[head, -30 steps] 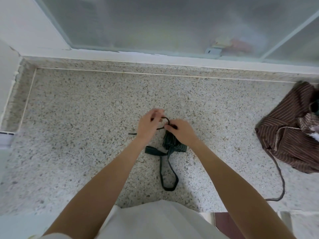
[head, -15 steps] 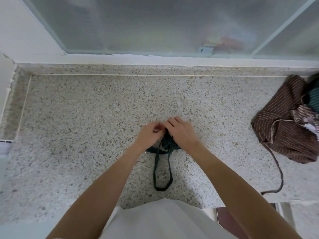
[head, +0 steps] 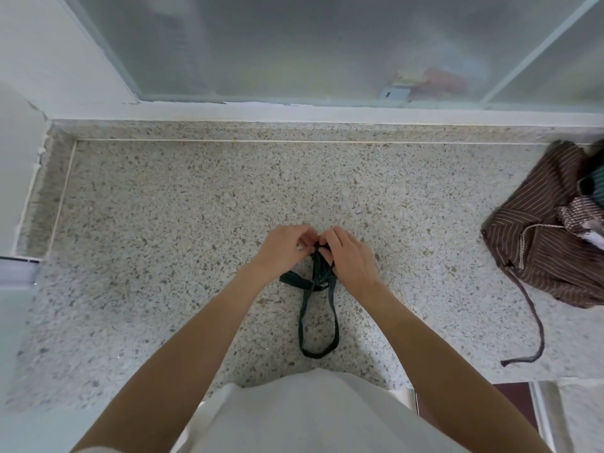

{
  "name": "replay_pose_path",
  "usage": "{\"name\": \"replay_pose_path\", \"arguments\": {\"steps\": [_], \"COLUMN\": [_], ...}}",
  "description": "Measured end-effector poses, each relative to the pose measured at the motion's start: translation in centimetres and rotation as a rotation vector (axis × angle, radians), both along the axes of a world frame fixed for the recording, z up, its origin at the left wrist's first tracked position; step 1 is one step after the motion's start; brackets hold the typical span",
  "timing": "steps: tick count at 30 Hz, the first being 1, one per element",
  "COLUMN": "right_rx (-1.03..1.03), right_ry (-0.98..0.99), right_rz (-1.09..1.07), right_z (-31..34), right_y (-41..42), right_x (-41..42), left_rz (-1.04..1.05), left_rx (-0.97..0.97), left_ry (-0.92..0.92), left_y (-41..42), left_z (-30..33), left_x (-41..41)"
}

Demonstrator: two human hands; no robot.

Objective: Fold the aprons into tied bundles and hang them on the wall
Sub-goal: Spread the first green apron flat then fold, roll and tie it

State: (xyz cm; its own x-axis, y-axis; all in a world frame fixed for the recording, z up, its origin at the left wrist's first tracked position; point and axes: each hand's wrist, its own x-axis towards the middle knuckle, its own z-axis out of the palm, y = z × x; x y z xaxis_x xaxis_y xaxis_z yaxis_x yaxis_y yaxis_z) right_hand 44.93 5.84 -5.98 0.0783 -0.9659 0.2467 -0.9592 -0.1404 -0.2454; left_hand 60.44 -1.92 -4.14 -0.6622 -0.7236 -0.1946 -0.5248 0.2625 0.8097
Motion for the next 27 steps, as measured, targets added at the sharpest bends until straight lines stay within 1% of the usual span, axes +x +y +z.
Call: {"name": "replay_pose_path", "arguments": {"steps": [2, 4, 6, 9, 12, 13, 16, 18, 20, 22, 25, 27], "right_rx": [-0.002, -0.013, -0.018, -0.013, 0.006, 0.01, 0.035, 0.063, 0.125, 0.202, 0.279, 0.286], "right_ry": [-0.015, -0.016, -0.051, -0.097, -0.117, -0.128, -0.192, -0.246, -0.3, -0.347, -0.571, -0.696], "right_rz": [0.011, 0.038, 0.028, -0.047, -0.087, -0.092, -0.117, -0.143, -0.153, -0.184, -0.334, -0.413], "right_z": [-0.6, -1.4, -1.9, -2.4, -2.3, -2.1, -1.6, -1.4, -1.1, -0.9, -0.7, -0.3], "right_y": [0.1, 0.0, 0.0, 0.4, 0.9, 1.0, 0.9, 0.9, 0.8, 0.6, 0.5, 0.6], "right_x": [0.5, 1.2, 2.1, 3.0, 3.6, 3.9, 4.0, 3.7, 3.6, 3.7, 3.7, 3.4], "left_rz": [-0.036, -0.101, -0.093, -0.041, -0.073, -0.065, -0.022, -0.111, -0.268, -0.366, -0.426, -0.411], "left_rx": [-0.013, -0.075, -0.127, -0.064, 0.041, 0.045, 0.073, 0.055, -0.035, -0.149, -0.299, -0.357], "left_ry": [-0.133, -0.352, -0.524, -0.633, -0.61, -0.576, -0.387, -0.344, -0.421, -0.486, -0.552, -0.562], "left_y": [0.0, 0.1, 0.2, 0.1, 0.2, 0.3, 0.6, 0.7, 0.7, 0.8, 1.2, 1.5], "left_z": [0.5, 0.8, 0.6, -0.2, -0.8, -0.9, -1.2, -1.0, -0.9, -0.9, -0.8, -1.2], "left_x": [-0.1, -0.4, -0.3, 0.5, 1.1, 1.4, 2.5, 3.5, 4.1, 4.4, 4.8, 5.6]}}
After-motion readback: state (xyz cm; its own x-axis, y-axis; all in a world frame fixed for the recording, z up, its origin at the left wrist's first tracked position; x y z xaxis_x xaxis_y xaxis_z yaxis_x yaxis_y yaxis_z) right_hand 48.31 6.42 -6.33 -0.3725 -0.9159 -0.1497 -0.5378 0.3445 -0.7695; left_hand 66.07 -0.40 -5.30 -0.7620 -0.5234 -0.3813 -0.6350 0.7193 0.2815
